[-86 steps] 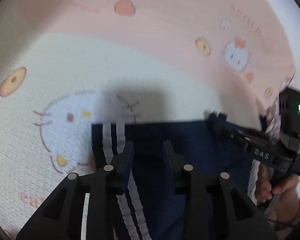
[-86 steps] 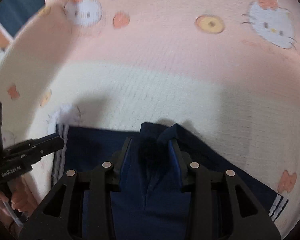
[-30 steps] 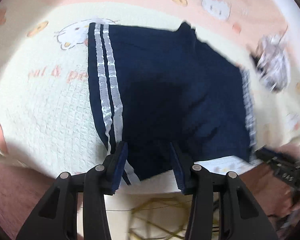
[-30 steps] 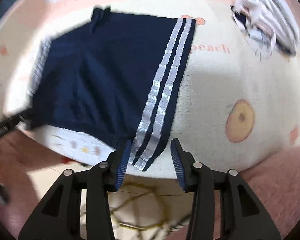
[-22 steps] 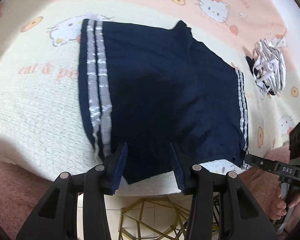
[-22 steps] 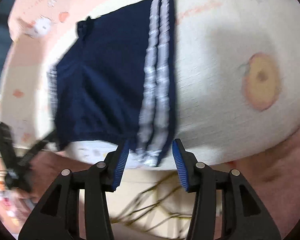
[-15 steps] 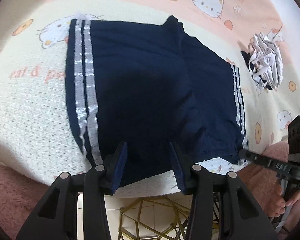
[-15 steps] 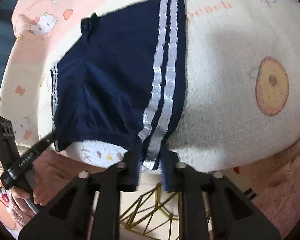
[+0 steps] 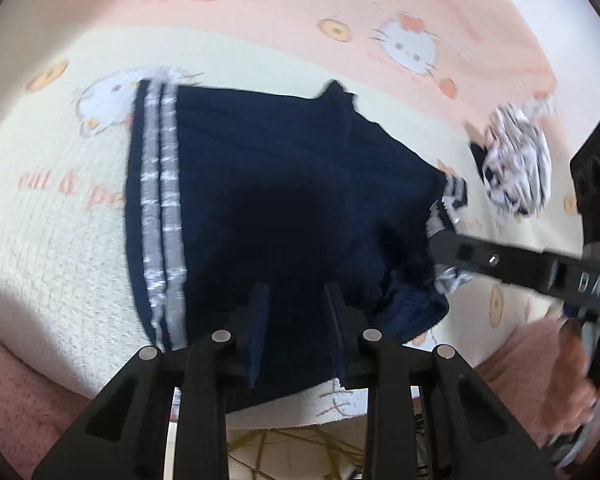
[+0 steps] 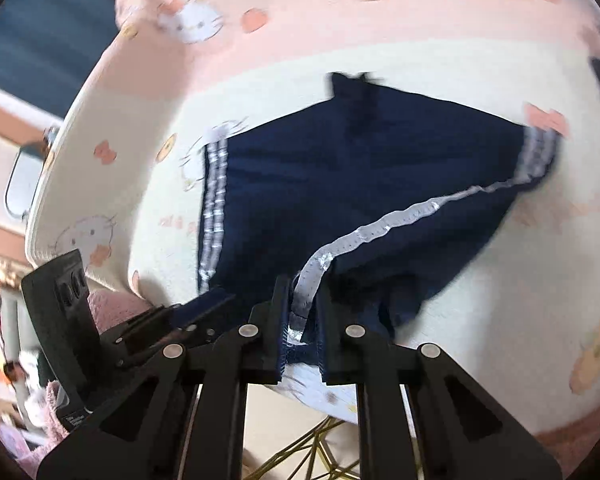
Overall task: Fold clothes
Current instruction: 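Fold the striped leg with the right gripper toward the left gripper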
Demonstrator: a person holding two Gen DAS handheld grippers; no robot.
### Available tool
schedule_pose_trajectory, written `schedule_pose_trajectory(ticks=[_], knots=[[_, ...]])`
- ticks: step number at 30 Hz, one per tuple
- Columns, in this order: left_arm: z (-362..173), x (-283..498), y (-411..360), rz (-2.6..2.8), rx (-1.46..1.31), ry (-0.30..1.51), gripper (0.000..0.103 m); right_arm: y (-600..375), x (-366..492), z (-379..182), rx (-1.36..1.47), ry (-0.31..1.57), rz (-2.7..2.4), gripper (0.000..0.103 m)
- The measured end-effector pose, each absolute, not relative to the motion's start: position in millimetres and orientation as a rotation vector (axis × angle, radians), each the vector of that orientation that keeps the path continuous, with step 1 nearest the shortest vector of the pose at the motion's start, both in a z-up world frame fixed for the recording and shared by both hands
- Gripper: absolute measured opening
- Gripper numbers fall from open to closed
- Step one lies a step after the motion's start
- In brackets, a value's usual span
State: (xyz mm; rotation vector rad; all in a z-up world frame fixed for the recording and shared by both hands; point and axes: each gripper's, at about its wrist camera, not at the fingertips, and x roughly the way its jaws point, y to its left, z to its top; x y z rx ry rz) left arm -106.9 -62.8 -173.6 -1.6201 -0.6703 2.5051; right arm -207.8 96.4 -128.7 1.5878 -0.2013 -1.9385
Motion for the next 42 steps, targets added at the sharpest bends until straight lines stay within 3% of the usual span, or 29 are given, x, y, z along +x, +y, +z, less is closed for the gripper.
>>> schedule_pose_trajectory(ticks=[7,10,13,15,18,22,28,33,36,42], knots=[[-194.7,-116.0,-91.9,2.406,-1.653,-0.965,0.029,48.2,-215.5,-174.1,1.701,-0.089,-1.816,0.014],[-202.4,-120.1,-92.0,2.324,-1.637,-1.045,0.029,57.6,-215.3,-192.8,1.775,-0.168,-1.77,0.02],[-209.0,-125.4,-85.0,2.254,-1.644,-1.055,0.03,82.8,-206.1,-177.3,1.712,-0.299,-1.818,0.038],[-213.4,-131.2,-76.2,2.218,-1.65,-1.038,0.034,102.2,-198.0,-162.3,1.657,-0.384,-1.864,0.039],[-218.0,-137.9,-67.0,2.18,-1.667,-1.023,0.04,121.2,-181.8,-146.6,1.636,-0.286,-1.99,0.04],[-219.2,-140.1,-61.0,2.153,-1.656,-1.034,0.041,122.1,-157.7,-149.5,1.66,-0.005,-2.073,0.041],[-218.6,-140.6,-55.9,2.163,-1.653,-1.017,0.041,117.2,-149.8,-163.6,1.681,-0.024,-2.054,0.041],[-215.2,-143.6,-40.4,2.128,-1.626,-0.957,0.023,109.0,-155.5,-172.4,1.639,-0.078,-2.049,0.048],[-210.1,-146.0,-31.8,2.14,-1.599,-0.91,0.013,102.9,-155.0,-174.4,1.634,-0.017,-2.069,0.048],[-191.1,-144.3,-52.5,2.145,-1.43,-1.063,0.011,105.6,-156.3,-177.0,1.638,0.015,-2.106,0.048]])
